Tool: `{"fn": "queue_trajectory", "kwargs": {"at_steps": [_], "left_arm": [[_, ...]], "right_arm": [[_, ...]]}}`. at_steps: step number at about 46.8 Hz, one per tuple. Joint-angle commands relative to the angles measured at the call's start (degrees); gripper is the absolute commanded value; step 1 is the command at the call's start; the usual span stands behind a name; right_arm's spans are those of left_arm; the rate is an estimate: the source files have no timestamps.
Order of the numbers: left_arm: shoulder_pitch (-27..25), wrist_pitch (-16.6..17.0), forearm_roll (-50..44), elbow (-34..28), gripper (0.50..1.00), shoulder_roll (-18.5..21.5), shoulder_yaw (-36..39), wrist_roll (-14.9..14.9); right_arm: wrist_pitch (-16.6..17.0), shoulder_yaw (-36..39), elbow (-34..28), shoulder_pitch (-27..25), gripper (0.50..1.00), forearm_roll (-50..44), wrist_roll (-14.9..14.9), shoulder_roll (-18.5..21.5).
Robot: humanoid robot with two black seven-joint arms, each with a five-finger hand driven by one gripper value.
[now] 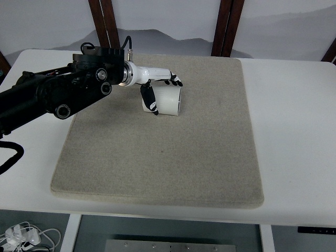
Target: Upright white cup
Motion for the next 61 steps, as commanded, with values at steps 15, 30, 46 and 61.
{"fn": "queue_trajectory", "kwargs": {"at_steps": [15, 30, 46, 61], "left_arm": [[0.1, 0.01, 0.65, 0.92, 0.821, -0.94, 0.88, 1.07], [0.1, 0.1, 1.36, 0.91, 0.5, -0.86, 0.8, 1.07], [-0.16, 0.19, -1.62, 1.62, 0.5, -0.07, -5.35, 0.63], [0.45, 0.19, -18.4, 2.06, 0.5, 5.12, -9.4, -2.08]], "right_arm": [[0.0, 0.0, 0.0, 0.0, 0.952, 0.0, 0.0, 0.0], [0.0, 0.0, -0.09, 0.0, 0.952, 0.0, 0.0, 0.0], [0.0, 0.0, 0.0, 0.0, 0.952, 0.0, 0.0, 0.0], [0.0, 0.0, 0.0, 0.0, 0.952, 0.0, 0.0, 0.0]]}}
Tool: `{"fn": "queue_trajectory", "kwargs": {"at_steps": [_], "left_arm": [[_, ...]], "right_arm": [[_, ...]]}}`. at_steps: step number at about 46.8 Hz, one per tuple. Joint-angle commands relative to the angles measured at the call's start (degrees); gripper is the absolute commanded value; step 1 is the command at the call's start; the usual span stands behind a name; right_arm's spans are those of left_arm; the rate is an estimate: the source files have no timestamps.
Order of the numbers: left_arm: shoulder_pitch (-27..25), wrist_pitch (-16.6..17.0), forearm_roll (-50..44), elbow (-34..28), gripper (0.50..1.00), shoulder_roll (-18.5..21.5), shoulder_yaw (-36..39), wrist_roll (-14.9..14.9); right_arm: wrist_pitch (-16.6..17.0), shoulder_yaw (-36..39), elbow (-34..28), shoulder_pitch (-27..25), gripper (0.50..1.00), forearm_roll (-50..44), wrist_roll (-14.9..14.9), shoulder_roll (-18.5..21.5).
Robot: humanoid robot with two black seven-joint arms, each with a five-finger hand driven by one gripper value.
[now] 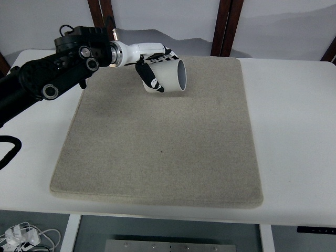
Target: Upright white cup
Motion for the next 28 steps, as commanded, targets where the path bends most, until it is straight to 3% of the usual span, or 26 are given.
{"fn": "queue_trajectory", "kwargs": {"at_steps": [1, 19, 28], "left_arm": [[0.45, 0.0, -4.64, -0.01, 0.5, 2.01, -0.31, -2.43], [6.16, -1.05, -15.63, 0.17, 0.5, 6.5, -5.23, -15.53], [10.12, -1.05, -22.57, 0.61, 0.5, 6.5, -8.4, -18.96]], "right_arm": [[0.0, 0.0, 0.0, -0.01, 0.952, 0.0, 0.0, 0.0], [0.0, 0.0, -0.08, -0.01, 0.952, 0.0, 0.0, 0.0], [0.0, 0.0, 0.0, -0.01, 0.952, 0.0, 0.0, 0.0]]}}
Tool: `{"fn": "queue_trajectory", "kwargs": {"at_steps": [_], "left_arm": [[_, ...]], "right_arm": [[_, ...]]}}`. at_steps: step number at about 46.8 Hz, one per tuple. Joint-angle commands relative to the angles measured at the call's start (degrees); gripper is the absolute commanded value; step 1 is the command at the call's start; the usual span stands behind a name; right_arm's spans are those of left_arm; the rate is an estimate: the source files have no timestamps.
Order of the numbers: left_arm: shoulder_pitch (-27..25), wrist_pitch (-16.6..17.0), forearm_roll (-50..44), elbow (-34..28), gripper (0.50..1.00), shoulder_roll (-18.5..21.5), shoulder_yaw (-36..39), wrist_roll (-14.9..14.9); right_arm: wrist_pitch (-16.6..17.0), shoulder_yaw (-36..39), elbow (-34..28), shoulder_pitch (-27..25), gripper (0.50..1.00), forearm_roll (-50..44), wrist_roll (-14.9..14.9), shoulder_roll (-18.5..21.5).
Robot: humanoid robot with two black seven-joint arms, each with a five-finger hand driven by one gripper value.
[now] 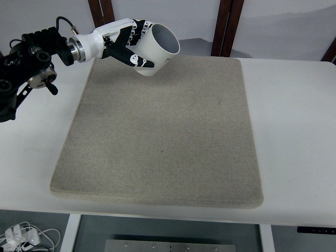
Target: Upright white cup
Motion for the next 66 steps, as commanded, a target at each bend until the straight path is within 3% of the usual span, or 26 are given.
{"fn": "queue_trajectory", "kwargs": {"at_steps": [1, 11, 21, 31, 47, 55, 66], "left_arm": [[1.64, 0.01, -2.65, 0.26, 0.5, 0.0, -0.93, -1.72], [5.68, 0.01, -8.63, 2.63, 0.5, -0.71, -3.84, -5.41], [9.37, 0.01, -11.27, 3.25, 0.5, -2.11, -4.01, -13.85], [13.42, -0.43, -11.18, 5.0, 0.5, -5.8, -5.24, -18.77], [15.61, -0.69, -11.18, 7.38, 0.5, -7.56, -5.33, -19.22], [17.11, -0.78, -10.74, 9.05, 0.5, -8.61, -5.07, -21.87], [17.64, -0.78, -10.04, 11.34, 0.5, -8.88, -3.93, -21.87]], "right_arm": [[0.0, 0.0, 0.01, 0.0, 0.952, 0.0, 0.0, 0.0], [0.0, 0.0, 0.01, 0.0, 0.952, 0.0, 0.0, 0.0], [0.0, 0.0, 0.01, 0.0, 0.952, 0.0, 0.0, 0.0], [0.0, 0.0, 0.01, 0.0, 0.952, 0.0, 0.0, 0.0], [0.0, 0.0, 0.01, 0.0, 0.952, 0.0, 0.0, 0.0], [0.0, 0.0, 0.01, 0.0, 0.952, 0.0, 0.0, 0.0], [0.0, 0.0, 0.01, 0.0, 0.952, 0.0, 0.0, 0.0]]}}
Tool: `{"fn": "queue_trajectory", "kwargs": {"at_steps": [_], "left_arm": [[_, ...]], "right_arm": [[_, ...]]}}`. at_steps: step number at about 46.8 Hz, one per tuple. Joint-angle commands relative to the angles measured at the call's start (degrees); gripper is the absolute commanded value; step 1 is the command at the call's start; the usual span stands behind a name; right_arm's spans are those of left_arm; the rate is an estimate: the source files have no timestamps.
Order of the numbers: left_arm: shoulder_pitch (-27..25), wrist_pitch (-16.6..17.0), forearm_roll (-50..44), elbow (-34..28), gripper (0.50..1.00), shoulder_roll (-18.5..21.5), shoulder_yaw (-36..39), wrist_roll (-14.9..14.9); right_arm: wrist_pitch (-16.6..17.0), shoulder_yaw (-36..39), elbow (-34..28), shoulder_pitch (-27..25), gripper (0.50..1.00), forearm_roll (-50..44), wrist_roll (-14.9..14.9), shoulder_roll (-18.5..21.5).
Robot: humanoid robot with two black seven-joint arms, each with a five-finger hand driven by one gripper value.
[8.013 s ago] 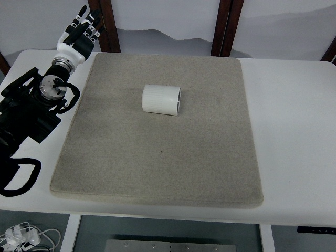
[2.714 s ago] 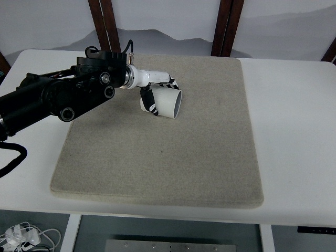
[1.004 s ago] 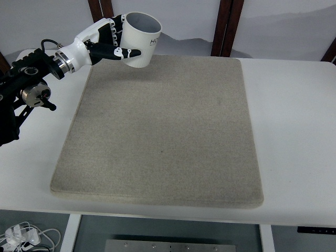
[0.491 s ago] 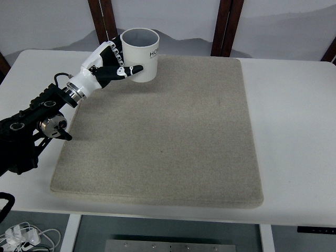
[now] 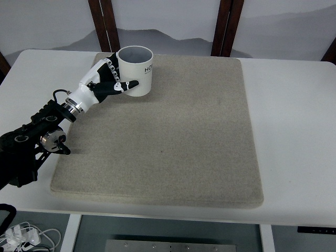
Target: Upright white cup
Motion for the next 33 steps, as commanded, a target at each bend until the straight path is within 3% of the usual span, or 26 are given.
{"fn": "queue_trajectory", "kwargs": {"at_steps": [1, 11, 16, 33], "left_arm": [[0.02, 0.09, 0.14, 0.03, 0.5, 0.0, 0.36, 0.01], [0.02, 0.62, 3.39, 1.87, 0.506, -0.97, 0.54, 0.01], [0.29, 0.79, 3.82, 1.87, 0.553, -0.97, 0.63, 0.01], [0.38, 2.37, 4.97, 1.87, 0.874, -1.23, 1.5, 0.01]], "right_arm": [[0.0, 0.0, 0.01, 0.01, 0.952, 0.0, 0.01, 0.0], [0.0, 0.0, 0.01, 0.01, 0.952, 0.0, 0.01, 0.0], [0.0, 0.0, -0.08, 0.01, 0.952, 0.0, 0.01, 0.0], [0.0, 0.0, 0.01, 0.01, 0.952, 0.0, 0.01, 0.0]]}}
